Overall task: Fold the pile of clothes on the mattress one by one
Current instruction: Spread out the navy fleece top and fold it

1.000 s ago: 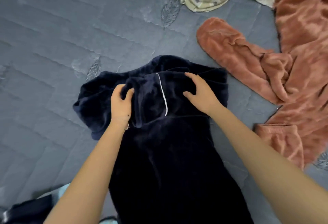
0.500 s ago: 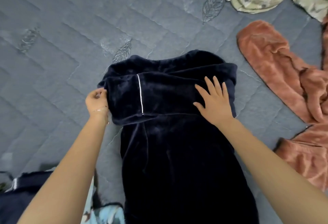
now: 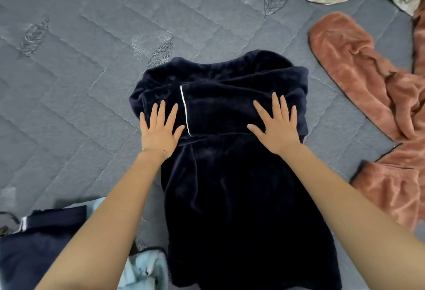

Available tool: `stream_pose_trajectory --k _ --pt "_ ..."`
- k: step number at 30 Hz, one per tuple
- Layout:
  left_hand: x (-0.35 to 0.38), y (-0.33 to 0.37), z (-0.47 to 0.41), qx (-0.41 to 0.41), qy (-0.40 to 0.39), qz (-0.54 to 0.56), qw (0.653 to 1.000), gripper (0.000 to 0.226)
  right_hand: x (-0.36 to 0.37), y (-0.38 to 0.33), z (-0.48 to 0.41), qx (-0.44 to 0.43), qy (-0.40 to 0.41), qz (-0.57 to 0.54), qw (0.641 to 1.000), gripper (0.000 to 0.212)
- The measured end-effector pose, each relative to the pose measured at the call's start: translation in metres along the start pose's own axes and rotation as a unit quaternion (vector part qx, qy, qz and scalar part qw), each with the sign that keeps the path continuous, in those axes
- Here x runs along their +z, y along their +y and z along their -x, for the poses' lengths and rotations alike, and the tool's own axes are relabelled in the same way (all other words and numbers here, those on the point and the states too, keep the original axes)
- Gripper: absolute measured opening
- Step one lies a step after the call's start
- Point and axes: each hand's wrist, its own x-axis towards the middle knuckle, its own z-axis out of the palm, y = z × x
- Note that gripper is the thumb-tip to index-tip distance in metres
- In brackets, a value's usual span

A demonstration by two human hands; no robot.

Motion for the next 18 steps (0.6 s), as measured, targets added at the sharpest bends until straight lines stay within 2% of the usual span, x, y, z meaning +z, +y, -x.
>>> stream_pose_trajectory --k 3,5,7,12,16,18 --pt "-0.01 0.01 0.018 0.059 0.117 0.03 0.991 0.062 0.006 -0.015 0.021 0.0 0.034 -0.026 0.999 0.068" --pt "-0.009 0.018 0.035 0.099 0.154 0.038 0.982 0.061 0.014 -0.024 0.038 -0.001 0.042 -0.034 0.999 0.067" --pt "0.002 0.028 0.057 0.115 0.155 0.048 0.98 0.06 0.024 -0.03 0.058 0.008 0.038 -0.058 0.998 0.064" --pt "0.06 0.048 0.129 0.155 0.075 0.054 0.984 0.059 0.059 -0.026 0.127 0.059 0.01 -0.083 0.995 0.064" --pt "0.097 0.044 0.183 0.103 0.061 0.117 0.986 0.062 0.088 -0.007 0.18 0.11 -0.044 -0.075 0.99 0.069" --pt "0.112 0.039 0.204 0.006 0.066 0.224 0.972 0.07 0.098 0.004 0.199 0.136 -0.029 -0.102 0.985 0.07"
